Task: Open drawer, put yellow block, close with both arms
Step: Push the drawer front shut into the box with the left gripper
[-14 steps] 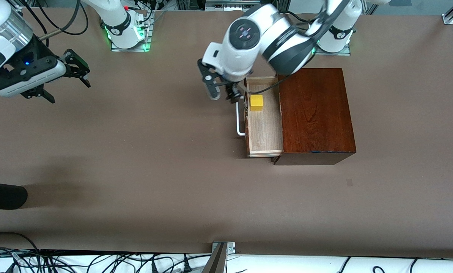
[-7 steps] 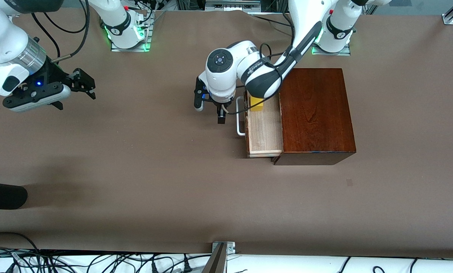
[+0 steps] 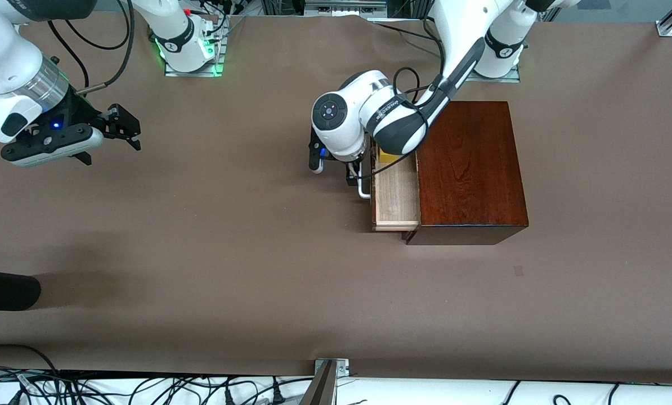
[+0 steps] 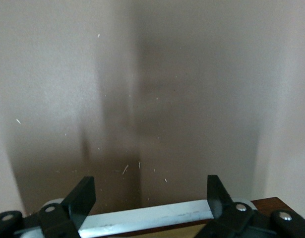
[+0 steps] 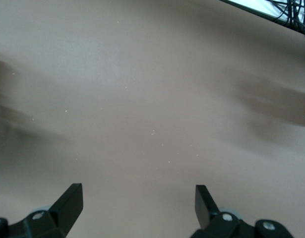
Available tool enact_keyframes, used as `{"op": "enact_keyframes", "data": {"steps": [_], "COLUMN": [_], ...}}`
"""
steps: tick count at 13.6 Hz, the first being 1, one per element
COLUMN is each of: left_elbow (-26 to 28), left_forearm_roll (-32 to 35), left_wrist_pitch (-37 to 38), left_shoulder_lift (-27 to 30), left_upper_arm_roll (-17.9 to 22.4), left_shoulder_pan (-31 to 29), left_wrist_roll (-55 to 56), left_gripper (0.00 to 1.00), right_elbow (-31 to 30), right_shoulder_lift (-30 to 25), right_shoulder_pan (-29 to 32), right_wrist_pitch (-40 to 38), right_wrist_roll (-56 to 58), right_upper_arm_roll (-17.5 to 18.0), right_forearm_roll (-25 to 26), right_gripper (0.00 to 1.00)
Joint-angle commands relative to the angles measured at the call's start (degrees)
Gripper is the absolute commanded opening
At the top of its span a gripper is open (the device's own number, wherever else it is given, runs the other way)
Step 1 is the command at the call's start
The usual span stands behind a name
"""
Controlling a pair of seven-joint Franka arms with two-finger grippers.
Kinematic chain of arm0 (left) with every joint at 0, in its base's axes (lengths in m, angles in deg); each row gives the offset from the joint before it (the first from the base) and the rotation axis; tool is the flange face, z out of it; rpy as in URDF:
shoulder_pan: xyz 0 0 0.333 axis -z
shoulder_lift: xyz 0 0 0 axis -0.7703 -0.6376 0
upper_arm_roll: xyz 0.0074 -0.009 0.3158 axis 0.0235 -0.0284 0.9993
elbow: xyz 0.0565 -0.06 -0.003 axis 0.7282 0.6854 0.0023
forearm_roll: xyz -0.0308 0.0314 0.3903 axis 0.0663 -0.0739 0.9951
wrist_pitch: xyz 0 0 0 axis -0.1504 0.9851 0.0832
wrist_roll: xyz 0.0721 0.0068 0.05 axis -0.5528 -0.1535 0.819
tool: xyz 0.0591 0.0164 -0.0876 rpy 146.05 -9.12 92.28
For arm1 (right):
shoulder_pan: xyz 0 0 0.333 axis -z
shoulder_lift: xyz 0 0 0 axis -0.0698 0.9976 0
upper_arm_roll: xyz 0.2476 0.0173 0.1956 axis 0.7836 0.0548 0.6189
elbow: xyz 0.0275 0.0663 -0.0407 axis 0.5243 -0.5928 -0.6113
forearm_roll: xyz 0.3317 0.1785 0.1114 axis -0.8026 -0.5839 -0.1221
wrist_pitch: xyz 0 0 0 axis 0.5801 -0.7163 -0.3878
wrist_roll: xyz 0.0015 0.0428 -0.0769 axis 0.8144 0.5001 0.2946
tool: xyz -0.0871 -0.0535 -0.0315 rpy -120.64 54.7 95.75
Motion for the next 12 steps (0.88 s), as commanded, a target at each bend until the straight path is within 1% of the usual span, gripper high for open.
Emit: {"op": "enact_keyframes", "data": {"steps": [1, 6, 12], "left_elbow": [0.1, 0.1, 0.1], "left_forearm_roll": [3.3, 3.4, 3.3], "left_wrist_pitch": [7.1, 10.1, 10.1], "left_shoulder_lift": [1.0, 1.8, 2.3], "left_upper_arm_roll": [0.3, 0.3, 0.3], "left_shoulder_pan": [-1.8, -6.7, -8.3], "left_wrist_roll": [-1.7, -1.8, -1.7], "left_gripper": [1.0, 1.0, 1.0], "right_elbow": [1.9, 1.9, 2.6], "right_shoulder_lift": [1.3, 0.9, 0.6], "right_shoulder_pan": [1.1, 0.7, 0.8], "right_wrist_pitch": [-0.6, -0.7, -0.8], "right_wrist_roll": [-0.7, -0.7, -0.9], "right_upper_arm_roll": [0.6, 0.8, 0.3], "right_forearm_roll": [0.6, 0.7, 0.7], "right_gripper": [1.0, 1.0, 1.0]}}
